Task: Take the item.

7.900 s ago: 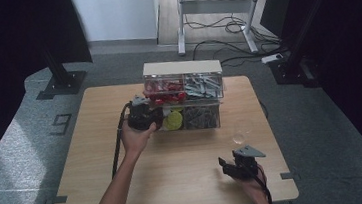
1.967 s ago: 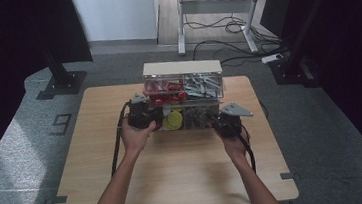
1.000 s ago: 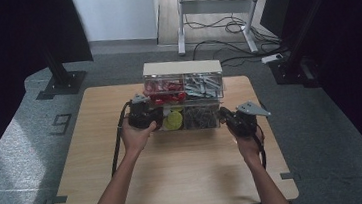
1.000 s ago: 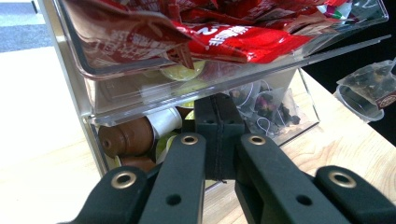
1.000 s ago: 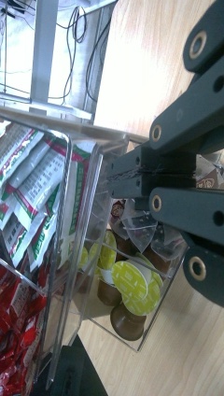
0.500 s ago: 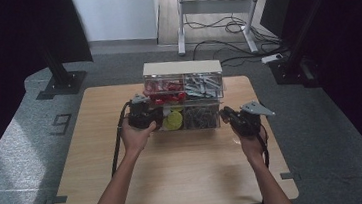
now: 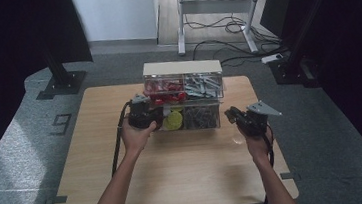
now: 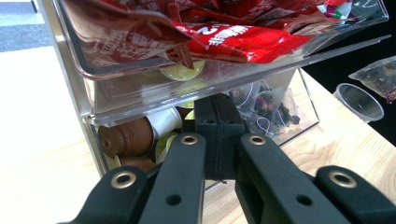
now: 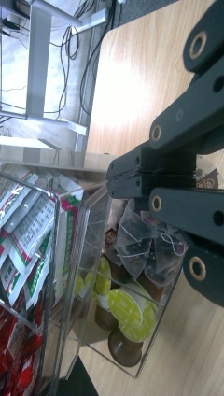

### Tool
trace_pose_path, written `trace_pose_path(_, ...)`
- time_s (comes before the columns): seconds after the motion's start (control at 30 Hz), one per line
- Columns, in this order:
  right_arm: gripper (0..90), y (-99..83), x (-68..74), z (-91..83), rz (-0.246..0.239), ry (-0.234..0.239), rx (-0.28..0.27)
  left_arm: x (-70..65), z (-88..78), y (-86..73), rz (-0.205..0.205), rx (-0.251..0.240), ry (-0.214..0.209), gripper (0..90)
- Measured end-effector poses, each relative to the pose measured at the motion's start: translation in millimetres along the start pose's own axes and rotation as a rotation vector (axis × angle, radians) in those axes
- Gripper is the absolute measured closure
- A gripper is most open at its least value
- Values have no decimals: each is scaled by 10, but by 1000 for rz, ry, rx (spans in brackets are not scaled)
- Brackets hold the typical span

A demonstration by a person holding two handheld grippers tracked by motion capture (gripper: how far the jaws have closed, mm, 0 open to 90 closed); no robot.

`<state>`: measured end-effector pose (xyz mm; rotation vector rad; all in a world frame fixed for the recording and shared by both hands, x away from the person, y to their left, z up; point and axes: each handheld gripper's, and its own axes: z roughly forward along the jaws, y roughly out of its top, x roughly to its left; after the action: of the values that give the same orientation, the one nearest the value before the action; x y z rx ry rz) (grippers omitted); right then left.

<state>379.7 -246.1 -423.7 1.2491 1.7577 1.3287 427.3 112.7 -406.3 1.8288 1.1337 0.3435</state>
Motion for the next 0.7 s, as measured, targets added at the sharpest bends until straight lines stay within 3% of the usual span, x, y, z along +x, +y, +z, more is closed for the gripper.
trace_pose_path(0.7, 890, -56, -204, -74, 18, -47, 9, -3, -5, 1, 1, 3, -1, 900)
